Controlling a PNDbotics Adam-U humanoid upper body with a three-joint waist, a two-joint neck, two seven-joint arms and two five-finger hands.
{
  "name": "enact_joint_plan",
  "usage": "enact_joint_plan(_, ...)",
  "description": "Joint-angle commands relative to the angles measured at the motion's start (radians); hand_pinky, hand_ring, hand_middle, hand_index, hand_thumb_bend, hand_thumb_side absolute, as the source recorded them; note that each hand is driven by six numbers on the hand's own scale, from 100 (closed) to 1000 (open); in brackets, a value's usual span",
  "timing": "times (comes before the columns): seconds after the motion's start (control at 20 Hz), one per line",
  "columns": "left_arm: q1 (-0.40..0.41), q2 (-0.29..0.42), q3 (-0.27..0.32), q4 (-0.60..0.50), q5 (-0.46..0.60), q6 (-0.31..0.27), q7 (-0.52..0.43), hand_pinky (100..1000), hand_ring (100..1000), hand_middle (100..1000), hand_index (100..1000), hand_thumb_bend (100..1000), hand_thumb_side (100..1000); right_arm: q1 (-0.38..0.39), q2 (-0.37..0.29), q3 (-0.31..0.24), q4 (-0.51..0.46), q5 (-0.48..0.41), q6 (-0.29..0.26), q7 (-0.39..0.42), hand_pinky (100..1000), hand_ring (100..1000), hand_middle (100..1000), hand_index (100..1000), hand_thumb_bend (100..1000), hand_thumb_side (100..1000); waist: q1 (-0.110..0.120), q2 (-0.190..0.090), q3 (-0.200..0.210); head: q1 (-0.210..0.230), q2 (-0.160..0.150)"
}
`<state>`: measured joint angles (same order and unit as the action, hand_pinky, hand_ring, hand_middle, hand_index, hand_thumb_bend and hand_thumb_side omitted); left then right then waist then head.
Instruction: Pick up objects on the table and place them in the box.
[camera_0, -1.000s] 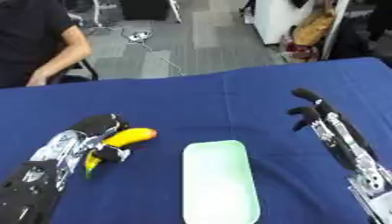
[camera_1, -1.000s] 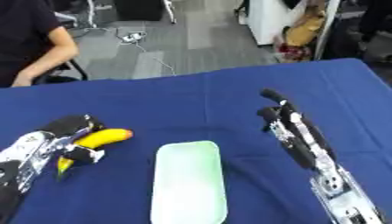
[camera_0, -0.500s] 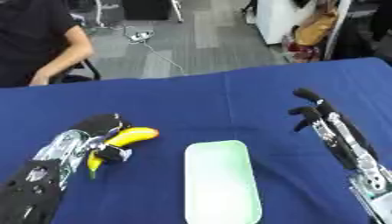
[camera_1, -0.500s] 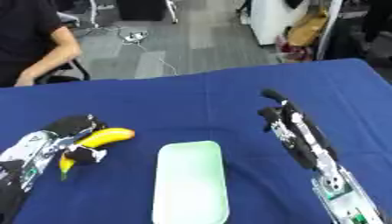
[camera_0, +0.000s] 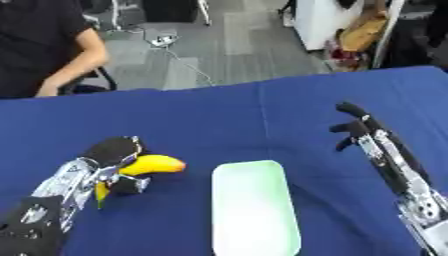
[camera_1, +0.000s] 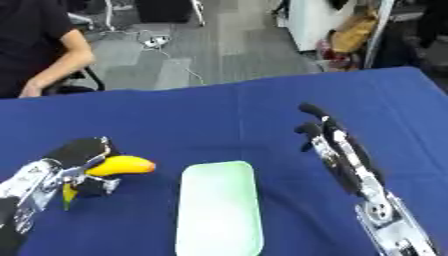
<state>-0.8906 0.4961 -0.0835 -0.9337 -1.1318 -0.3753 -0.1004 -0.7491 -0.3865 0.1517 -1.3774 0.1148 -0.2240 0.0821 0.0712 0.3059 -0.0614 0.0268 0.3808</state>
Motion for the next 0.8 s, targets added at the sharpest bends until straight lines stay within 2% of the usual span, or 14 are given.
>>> enact_joint_plan(0.05,-0.003,0.04,-0.007,-0.033,0.012,0.0,-0.015,100,100,100,176,100,249,-0.01,-0.009,-0.008,-0.014,-0.004,0.001,-0.007,555,758,938,996,200,993,-0.005,-0.023,0.004,-0.007,-0.01)
enact_joint_plan(0.55,-0.001,0.043,-0.013,-0.053,0.026,-0.007,-0.022,100,100,100,168,100,245,-0.01,-0.007,-0.008,-0.011,-0.004,0.002,-0.012,556,758,937,995,172,1000,-0.01,-0.033,0.007,-0.009,-0.013)
enact_joint_plan(0.8,-0.006,0.048,-0.028,-0.134,0.107,-0.039,-0.046,100,100,100,154,100,245,-0.008,-0.006,-0.009,-0.007,-0.004,0.004,-0.013,556,757,938,996,155,1000,-0.011,-0.04,0.008,-0.012,-0.013)
